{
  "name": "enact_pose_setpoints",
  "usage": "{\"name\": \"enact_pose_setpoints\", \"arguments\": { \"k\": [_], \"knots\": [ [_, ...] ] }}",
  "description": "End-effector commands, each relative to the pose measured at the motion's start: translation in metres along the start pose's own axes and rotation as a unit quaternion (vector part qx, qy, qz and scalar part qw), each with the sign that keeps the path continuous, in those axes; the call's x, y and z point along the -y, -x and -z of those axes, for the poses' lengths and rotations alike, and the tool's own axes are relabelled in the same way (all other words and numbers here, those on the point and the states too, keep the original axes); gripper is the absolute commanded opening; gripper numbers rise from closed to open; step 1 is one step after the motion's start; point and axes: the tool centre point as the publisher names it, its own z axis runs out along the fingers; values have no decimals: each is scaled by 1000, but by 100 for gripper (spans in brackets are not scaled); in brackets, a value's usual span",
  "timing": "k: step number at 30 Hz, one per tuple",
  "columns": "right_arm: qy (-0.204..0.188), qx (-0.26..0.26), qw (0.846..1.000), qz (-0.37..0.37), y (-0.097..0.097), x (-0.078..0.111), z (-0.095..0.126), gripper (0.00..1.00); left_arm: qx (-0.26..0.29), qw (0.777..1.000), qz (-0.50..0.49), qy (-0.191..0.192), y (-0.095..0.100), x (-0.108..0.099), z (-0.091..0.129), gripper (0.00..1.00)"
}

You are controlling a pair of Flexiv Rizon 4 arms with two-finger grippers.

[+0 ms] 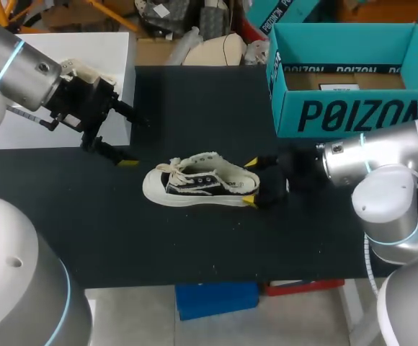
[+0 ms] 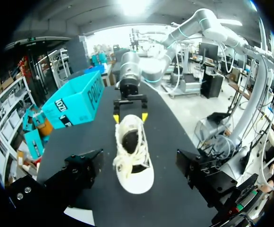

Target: Take the shoe out of the shoebox, open the shoe tongue, remove and reinsert the insole, then place the shoe into the shoebox

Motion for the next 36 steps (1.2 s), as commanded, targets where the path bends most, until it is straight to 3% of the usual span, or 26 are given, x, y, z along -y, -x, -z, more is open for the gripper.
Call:
{"name": "enact_pose_setpoints", "arguments": {
  "k": [1,15,16,26,29,30,32,36],
  "knots": [
    [2,-2,1000,-3,4,4,-11,100,2,1000,-1,1,0,-1,-2,100],
    [12,-14,1000,-14,1,8,-19,100,2,1000,-1,1,0,-1,-2,100],
    [13,-21,1000,-19,1,8,-21,3,2,1000,-1,1,0,-1,-2,100],
    [13,-21,1000,-19,1,8,-21,0,2,1000,-1,1,0,-1,-2,100],
    [13,-21,1000,-19,1,8,-21,0,-34,993,87,75,4,11,-9,100],
    [13,-21,1000,-19,1,8,-21,0,-47,989,114,80,3,13,-14,100],
    [13,-21,1000,-19,1,8,-21,0,-38,977,154,139,1,15,-23,100],
    [13,-21,1000,-19,1,8,-21,0,-25,954,215,208,0,11,-39,100]
  ]
}}
